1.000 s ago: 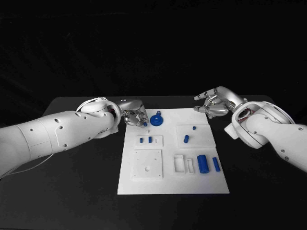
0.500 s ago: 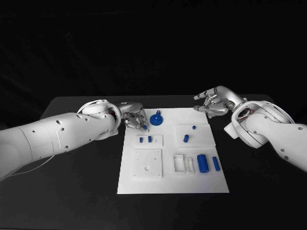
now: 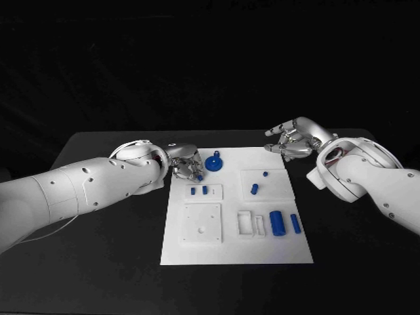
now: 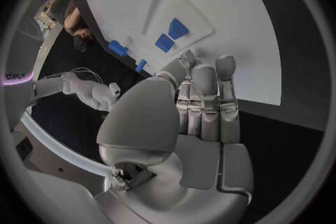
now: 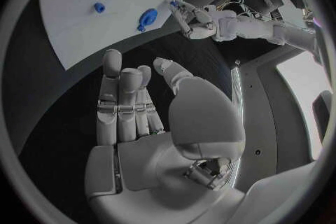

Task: Assemble the parts on the task board

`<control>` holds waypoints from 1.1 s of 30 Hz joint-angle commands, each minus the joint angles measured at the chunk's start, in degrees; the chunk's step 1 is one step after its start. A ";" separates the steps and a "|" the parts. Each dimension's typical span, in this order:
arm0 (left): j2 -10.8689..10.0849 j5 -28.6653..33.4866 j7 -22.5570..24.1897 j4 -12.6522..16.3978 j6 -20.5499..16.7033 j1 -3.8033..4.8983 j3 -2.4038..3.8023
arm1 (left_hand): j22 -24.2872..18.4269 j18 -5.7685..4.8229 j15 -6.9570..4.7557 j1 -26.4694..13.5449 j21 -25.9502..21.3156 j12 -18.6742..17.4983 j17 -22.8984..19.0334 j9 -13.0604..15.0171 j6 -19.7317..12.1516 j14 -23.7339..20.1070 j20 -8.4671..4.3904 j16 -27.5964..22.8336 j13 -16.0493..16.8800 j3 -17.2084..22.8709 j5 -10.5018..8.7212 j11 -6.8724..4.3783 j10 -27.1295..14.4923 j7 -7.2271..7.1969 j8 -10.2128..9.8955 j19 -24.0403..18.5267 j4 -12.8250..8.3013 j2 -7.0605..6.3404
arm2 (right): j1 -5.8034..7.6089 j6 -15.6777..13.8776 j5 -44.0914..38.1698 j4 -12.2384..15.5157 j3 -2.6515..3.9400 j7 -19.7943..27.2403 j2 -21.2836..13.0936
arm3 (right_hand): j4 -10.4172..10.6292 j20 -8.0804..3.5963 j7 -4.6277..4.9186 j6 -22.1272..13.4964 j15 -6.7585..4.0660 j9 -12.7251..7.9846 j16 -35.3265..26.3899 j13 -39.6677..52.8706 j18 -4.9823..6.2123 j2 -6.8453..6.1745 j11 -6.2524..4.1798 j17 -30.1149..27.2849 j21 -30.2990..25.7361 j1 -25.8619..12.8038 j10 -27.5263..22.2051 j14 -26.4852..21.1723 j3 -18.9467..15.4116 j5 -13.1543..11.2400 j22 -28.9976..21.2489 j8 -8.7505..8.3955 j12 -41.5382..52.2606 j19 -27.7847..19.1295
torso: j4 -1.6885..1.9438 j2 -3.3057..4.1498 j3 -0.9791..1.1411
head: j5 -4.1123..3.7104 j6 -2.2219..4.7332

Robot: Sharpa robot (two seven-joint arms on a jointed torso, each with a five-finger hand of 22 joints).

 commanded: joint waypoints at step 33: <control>1.56 -2.07 -1.43 -1.55 2.29 -0.21 -0.33 | 1.06 0.51 -0.10 0.29 -0.39 0.04 0.15 0.03 0.07 0.07 -0.22 -0.39 -0.05 -0.01 -0.03 0.13 -0.71 -0.03 0.25 0.05 0.64 0.26 | -0.02 1.58 -0.10 -0.16 0.03 0.16 0.14 | 0.03 -0.34 -0.11 0.08 -0.06 -0.02 0.08 0.04 0.57 -0.09 -0.27 -0.08 -0.09 -0.44 0.10 0.22 0.04 0.34 -0.02 -0.20 -0.13 0.11 | -0.02 0.04 0.00 | -0.17 0.02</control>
